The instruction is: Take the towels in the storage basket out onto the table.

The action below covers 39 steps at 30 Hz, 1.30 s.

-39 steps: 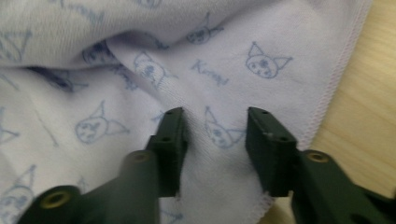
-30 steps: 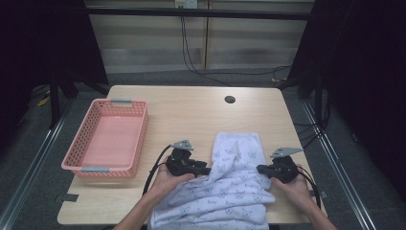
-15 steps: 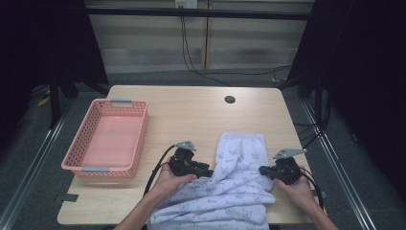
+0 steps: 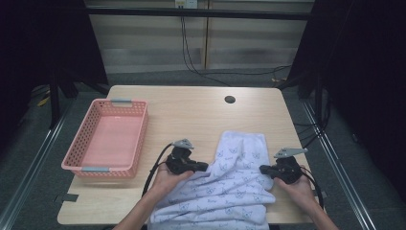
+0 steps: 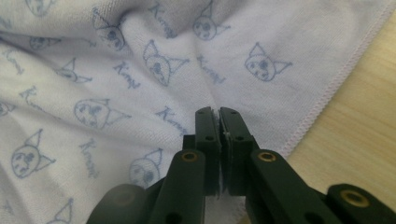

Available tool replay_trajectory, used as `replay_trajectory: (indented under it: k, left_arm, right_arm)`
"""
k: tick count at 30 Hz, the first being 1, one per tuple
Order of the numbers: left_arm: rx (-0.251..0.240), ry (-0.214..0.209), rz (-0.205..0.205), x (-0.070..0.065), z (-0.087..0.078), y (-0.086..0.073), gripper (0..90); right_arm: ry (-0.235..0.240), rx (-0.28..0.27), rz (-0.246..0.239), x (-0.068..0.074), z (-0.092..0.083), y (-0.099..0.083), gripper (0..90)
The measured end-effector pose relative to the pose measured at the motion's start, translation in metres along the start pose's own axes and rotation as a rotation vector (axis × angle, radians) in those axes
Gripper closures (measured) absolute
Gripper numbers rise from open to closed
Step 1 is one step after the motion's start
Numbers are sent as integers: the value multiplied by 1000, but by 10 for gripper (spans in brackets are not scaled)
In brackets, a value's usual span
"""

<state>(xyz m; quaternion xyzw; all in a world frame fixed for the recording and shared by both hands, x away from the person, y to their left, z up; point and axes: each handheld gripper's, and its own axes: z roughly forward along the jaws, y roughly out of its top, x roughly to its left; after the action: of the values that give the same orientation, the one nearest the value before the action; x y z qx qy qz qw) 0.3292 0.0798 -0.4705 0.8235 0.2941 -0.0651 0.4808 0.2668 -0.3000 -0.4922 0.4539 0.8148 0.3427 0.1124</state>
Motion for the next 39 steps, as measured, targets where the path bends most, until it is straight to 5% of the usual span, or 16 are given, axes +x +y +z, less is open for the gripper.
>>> replay_trajectory:
  k: [1, 4, 9, 14, 19, 21, 24, 26, 28, 31, 39]
  left_arm:
    - [-60, 28, -18, 5, -17, 4, 897]
    - [-109, 66, -36, 7, -35, 5, 898]
    - [-126, 171, -18, -1, -75, -13, 898]
    - [-75, 142, -22, -20, -100, -43, 898]
    - [-20, 105, -49, -40, -111, -76, 896]
    - [1, 81, -30, -44, -114, -84, 891]
    - [-17, 82, -15, -40, -116, -81, 740]
    - [-29, 105, -16, -36, -113, -67, 694]
    - [-37, 66, 9, -30, -103, -51, 654]
    - [34, 102, -12, -25, -67, -25, 613]
    - [148, 59, -41, 2, -17, -18, 540]
  right_arm:
    - [-3, -7, -7, -1, -1, 1, 879]
    - [-18, -13, 6, -3, -5, 1, 883]
    - [-33, -2, 0, -3, -16, -8, 884]
    - [4, -4, 1, 5, -34, -21, 885]
    - [47, 53, -62, 29, -36, -32, 884]
    - [52, 64, -77, 35, -37, -34, 870]
    - [77, -2, -83, 33, -44, -31, 766]
    - [76, -51, -53, 27, -47, -26, 725]
    - [58, -76, -41, 19, -45, -19, 700]
    - [25, -93, -20, 7, -37, -7, 668]
    - [-42, -32, -16, -17, 4, 16, 556]
